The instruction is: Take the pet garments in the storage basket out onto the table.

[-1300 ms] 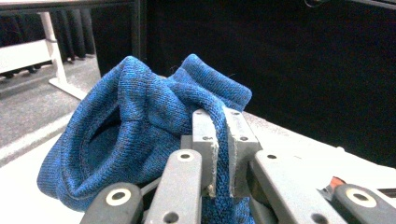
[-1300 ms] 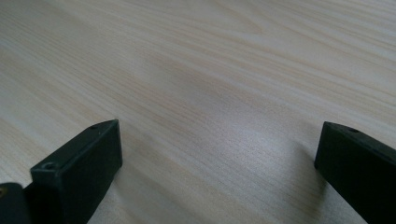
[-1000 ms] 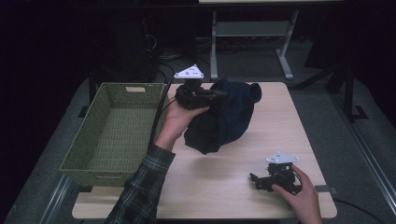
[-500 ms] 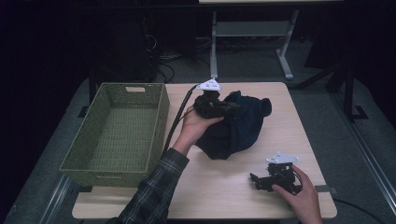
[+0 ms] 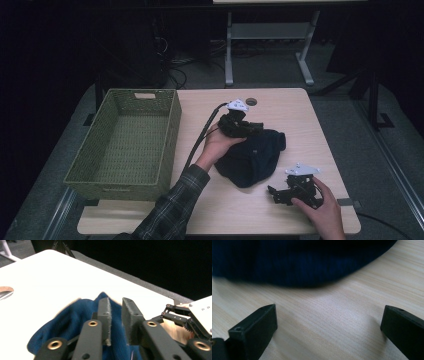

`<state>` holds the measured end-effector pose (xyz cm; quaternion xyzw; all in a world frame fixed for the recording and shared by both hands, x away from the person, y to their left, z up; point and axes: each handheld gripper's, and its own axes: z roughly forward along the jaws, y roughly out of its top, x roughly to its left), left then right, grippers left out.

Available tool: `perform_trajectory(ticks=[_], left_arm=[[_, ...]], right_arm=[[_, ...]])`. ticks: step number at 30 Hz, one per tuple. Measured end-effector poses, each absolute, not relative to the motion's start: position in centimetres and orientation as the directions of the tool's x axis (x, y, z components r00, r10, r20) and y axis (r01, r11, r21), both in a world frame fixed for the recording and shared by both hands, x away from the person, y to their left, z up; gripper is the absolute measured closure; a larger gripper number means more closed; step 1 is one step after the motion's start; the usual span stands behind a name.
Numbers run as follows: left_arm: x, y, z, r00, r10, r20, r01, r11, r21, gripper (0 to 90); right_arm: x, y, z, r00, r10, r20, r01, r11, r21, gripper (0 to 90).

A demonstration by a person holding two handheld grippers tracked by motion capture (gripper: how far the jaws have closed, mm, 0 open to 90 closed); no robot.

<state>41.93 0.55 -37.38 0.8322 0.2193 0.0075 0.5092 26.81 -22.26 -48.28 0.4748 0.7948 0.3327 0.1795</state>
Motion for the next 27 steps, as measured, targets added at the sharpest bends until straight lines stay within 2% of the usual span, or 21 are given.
perform_trajectory(ticks=[9, 10, 11, 16, 22, 27], left_arm=[[41.5, 1.0, -37.1, 0.903, 0.377, -0.205, 0.363, -0.417, 0.834, 51.1], [41.5, 1.2, -37.0, 0.903, 0.378, -0.203, 0.362, -0.416, 0.834, 51.1], [41.3, 1.4, -36.9, 0.904, 0.375, -0.203, 0.36, -0.415, 0.835, 45.0], [40.3, 2.1, -36.5, 0.903, 0.399, -0.159, 0.336, -0.426, 0.84, 28.6], [38.9, 3.1, -36.7, 0.892, 0.433, -0.133, 0.335, -0.433, 0.837, 17.7], [37.2, 4.5, -37.6, 0.876, 0.471, -0.106, 0.333, -0.43, 0.839, 14.2]], right_arm=[[26.8, -22.3, -48.3, -0.485, 0.874, 0.031, 0.635, 0.327, 0.7, 0.5], [26.8, -22.3, -48.3, -0.485, 0.874, 0.031, 0.635, 0.327, 0.7, 0.5], [26.8, -22.3, -48.3, -0.486, 0.874, 0.03, 0.634, 0.328, 0.7, 0.5], [26.8, -22.3, -48.3, -0.484, 0.874, 0.031, 0.636, 0.327, 0.699, 0.5], [26.8, -22.2, -48.3, -0.484, 0.874, 0.032, 0.636, 0.326, 0.699, 0.4], [26.8, -22.3, -48.3, -0.486, 0.874, 0.029, 0.635, 0.329, 0.699, 0.4]])
